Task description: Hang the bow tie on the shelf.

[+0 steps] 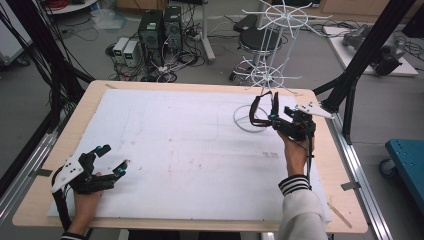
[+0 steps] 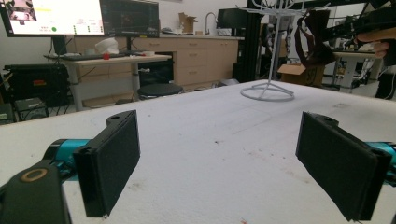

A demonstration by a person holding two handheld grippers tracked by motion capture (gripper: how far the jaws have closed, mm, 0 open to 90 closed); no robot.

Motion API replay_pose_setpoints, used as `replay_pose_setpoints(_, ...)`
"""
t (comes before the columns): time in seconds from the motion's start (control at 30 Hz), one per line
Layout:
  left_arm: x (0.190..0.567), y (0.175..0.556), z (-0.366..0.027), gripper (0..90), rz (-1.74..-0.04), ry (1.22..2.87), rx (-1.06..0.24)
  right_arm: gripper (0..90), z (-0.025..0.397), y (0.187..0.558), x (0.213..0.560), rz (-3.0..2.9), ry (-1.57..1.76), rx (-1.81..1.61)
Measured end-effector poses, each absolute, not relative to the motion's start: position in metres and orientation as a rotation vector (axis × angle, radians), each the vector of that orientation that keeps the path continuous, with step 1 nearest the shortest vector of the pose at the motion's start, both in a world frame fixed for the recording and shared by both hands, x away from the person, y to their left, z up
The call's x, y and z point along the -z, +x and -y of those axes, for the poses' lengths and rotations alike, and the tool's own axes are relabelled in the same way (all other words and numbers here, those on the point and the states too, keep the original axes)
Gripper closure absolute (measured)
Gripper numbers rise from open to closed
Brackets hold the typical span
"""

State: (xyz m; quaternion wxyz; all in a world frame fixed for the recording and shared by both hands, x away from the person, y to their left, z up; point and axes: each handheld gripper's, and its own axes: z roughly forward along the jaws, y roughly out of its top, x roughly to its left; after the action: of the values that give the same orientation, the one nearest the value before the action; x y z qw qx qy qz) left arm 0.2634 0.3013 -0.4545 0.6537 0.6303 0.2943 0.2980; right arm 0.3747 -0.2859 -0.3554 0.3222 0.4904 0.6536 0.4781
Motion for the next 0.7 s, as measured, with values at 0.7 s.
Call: replay_pose_setpoints(0.7,0.454,0.263,-0.301,14.1,-0.67,1.432,-0.677,0.5,0.272,0.339,0.348,-1.809,1.014,-1.409)
